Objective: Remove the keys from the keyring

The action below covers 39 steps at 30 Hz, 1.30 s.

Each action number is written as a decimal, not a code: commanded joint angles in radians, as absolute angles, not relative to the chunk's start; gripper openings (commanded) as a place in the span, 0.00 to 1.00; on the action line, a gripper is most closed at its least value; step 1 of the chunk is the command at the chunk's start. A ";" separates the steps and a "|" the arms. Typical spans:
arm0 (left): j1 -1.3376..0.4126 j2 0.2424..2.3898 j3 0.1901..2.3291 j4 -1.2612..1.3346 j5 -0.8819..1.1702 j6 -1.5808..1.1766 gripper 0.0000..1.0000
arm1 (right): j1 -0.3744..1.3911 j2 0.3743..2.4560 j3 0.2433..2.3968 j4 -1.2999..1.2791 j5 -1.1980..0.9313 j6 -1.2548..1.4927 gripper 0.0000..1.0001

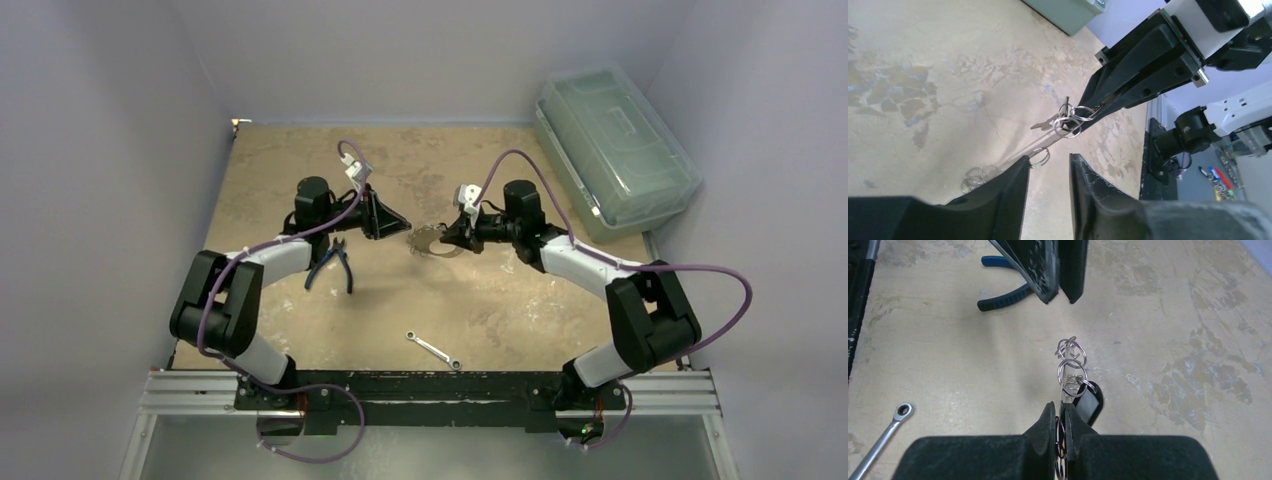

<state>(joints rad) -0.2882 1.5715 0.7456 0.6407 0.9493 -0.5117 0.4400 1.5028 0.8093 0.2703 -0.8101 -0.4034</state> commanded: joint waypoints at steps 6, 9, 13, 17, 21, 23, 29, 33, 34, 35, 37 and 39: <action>-0.267 1.541 0.842 0.435 1.089 -0.229 0.62 | 0.446 1.528 1.009 -0.181 -1.001 -0.521 0.00; -0.266 1.481 0.915 0.085 1.038 0.206 0.67 | 0.523 1.477 1.016 -0.355 -0.930 -0.726 0.00; -0.264 1.491 0.997 -0.343 1.035 0.676 0.72 | 0.616 1.487 1.108 -0.634 -0.796 -1.013 0.00; -0.264 1.457 0.945 -0.487 1.052 0.954 0.78 | 0.635 1.476 1.146 -0.699 -0.716 -1.147 0.00; -0.240 1.452 0.929 -0.822 0.973 1.330 0.84 | 0.692 1.477 1.191 -0.737 -0.525 -1.222 0.00; -0.188 1.402 0.933 -0.981 0.895 1.469 0.85 | 0.715 1.494 1.221 -0.764 -0.456 -1.233 0.00; -0.141 1.158 0.905 -0.888 0.908 1.552 0.87 | 0.785 1.477 1.234 -0.650 -0.220 -1.229 0.00; -0.216 1.013 0.703 -0.658 0.946 1.572 0.87 | 0.866 1.482 1.192 -0.535 0.097 -1.347 0.00; -0.245 0.986 0.655 -0.575 0.934 1.539 0.87 | 0.881 1.481 1.172 -0.520 0.142 -1.391 0.00; -0.265 0.968 0.619 -0.500 0.924 1.495 0.87 | 0.898 1.480 1.165 -0.525 0.192 -1.406 0.00; -0.316 0.952 0.568 -0.365 0.908 1.417 0.86 | 0.906 1.468 1.187 -0.556 0.181 -1.377 0.00; -0.352 0.946 0.509 -0.182 0.891 1.308 0.85 | 0.911 1.448 1.193 -0.550 0.190 -1.358 0.00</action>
<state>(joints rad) -0.2932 0.9623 0.5907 -0.5678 0.8902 1.4555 0.8928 1.4933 1.1736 -0.5972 0.0414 -1.3216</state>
